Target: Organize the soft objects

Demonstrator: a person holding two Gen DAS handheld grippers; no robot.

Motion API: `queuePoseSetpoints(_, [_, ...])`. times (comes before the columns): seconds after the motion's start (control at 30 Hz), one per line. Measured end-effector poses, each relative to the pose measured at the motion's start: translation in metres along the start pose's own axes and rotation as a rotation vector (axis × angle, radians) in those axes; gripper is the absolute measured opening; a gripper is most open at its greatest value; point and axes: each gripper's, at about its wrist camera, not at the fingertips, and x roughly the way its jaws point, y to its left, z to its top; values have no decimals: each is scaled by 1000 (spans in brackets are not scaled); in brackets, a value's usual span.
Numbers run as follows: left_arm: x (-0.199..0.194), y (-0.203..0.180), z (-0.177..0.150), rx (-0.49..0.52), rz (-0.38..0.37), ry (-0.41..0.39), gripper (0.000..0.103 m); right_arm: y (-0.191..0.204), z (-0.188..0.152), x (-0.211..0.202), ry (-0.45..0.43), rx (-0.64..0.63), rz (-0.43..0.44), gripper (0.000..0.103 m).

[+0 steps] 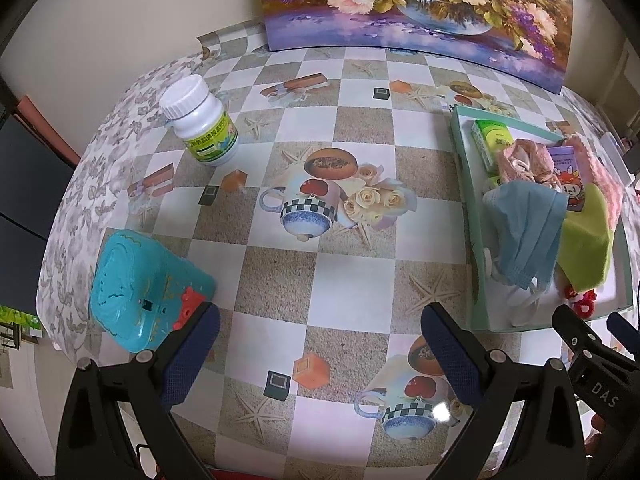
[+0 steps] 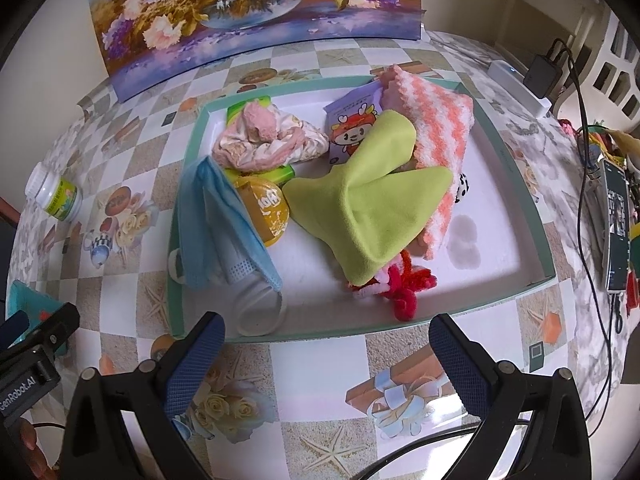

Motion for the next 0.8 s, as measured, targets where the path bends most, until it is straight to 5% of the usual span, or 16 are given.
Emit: queuePoseSetpoints(0.8, [-3,1,1,-8,1,-8,100,-1,-1,2,6,-6,-5,103])
